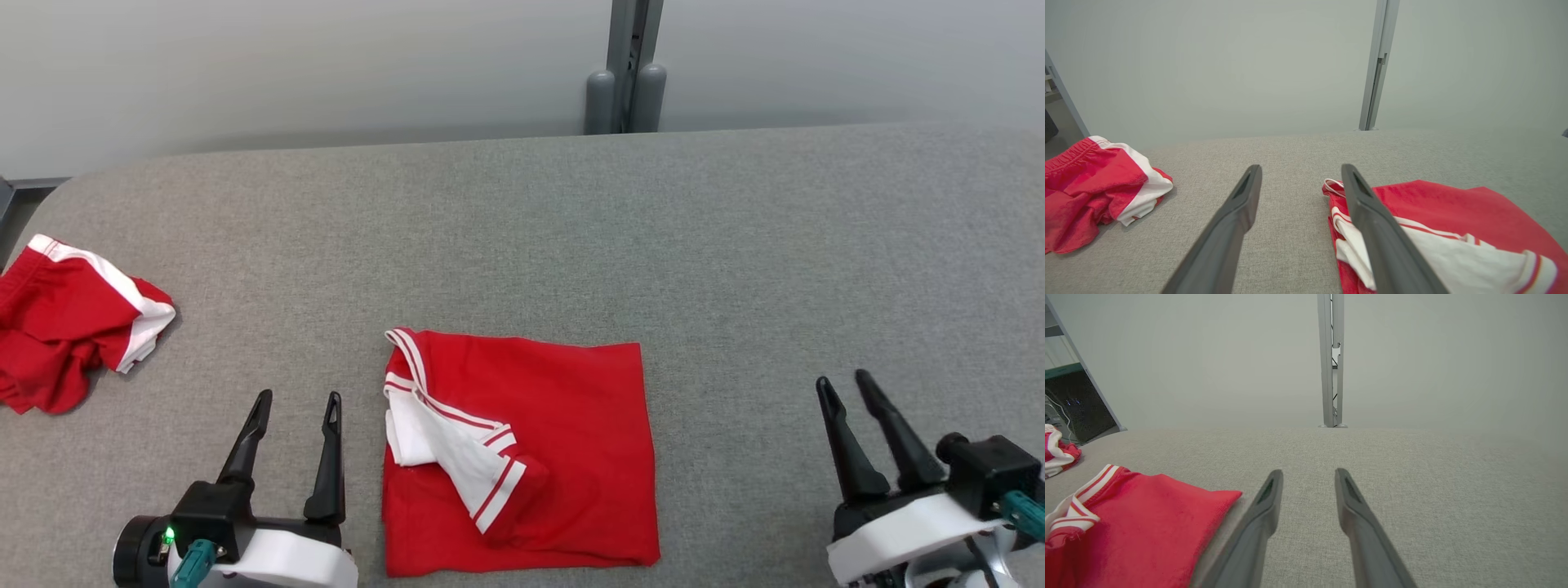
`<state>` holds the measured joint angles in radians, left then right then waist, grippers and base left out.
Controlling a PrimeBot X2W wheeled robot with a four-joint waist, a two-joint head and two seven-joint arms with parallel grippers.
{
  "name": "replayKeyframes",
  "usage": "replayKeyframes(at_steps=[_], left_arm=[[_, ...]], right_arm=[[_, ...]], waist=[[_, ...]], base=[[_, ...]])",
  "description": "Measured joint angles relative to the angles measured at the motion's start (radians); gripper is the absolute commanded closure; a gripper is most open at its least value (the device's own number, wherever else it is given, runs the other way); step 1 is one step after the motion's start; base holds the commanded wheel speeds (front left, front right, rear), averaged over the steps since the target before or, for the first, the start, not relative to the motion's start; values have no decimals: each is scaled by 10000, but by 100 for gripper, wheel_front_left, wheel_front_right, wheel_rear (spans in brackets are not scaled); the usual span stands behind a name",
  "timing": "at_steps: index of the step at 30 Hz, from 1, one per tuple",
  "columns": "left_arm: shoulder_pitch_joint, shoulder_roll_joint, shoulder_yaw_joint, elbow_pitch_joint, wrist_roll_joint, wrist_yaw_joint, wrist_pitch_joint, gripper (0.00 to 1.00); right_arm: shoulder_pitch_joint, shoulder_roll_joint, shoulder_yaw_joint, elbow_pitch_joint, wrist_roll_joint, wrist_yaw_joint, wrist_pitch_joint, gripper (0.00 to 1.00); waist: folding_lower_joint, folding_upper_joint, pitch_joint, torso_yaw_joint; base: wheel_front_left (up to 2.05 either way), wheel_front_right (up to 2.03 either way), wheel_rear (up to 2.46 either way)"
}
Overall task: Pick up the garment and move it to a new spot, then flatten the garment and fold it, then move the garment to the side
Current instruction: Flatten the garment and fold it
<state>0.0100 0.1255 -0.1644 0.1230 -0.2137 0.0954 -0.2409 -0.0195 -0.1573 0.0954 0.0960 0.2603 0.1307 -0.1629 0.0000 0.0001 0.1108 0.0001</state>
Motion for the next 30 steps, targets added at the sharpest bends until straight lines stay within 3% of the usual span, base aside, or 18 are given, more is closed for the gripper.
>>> replayKeyframes(at_steps=[4, 9, 21, 30], left_arm=[[-239, 8, -75, -42, 0, -4, -2, 0], [-594, -21, -167, 0, -2, -36, -46, 0], [-897, -144, -274, 257, -86, -67, -150, 0], [-1019, -199, -351, 360, -88, -107, -180, 0]], right_arm=[[-548, 33, 775, 529, 81, 0, 40, 100], [-1638, 362, 2849, 1902, 464, 0, -173, 100], [-3366, 918, 5678, 4447, 1676, 0, -748, 100], [-4186, 1058, 7511, 4830, 2623, 0, -941, 100]], waist=[[0, 0, 204, 144], [0, 0, 500, 557], [0, 0, 791, 1325], [0, 0, 969, 1370]], base=[[0, 0, 0], [0, 0, 0], [0, 0, 0], [0, 0, 0]])
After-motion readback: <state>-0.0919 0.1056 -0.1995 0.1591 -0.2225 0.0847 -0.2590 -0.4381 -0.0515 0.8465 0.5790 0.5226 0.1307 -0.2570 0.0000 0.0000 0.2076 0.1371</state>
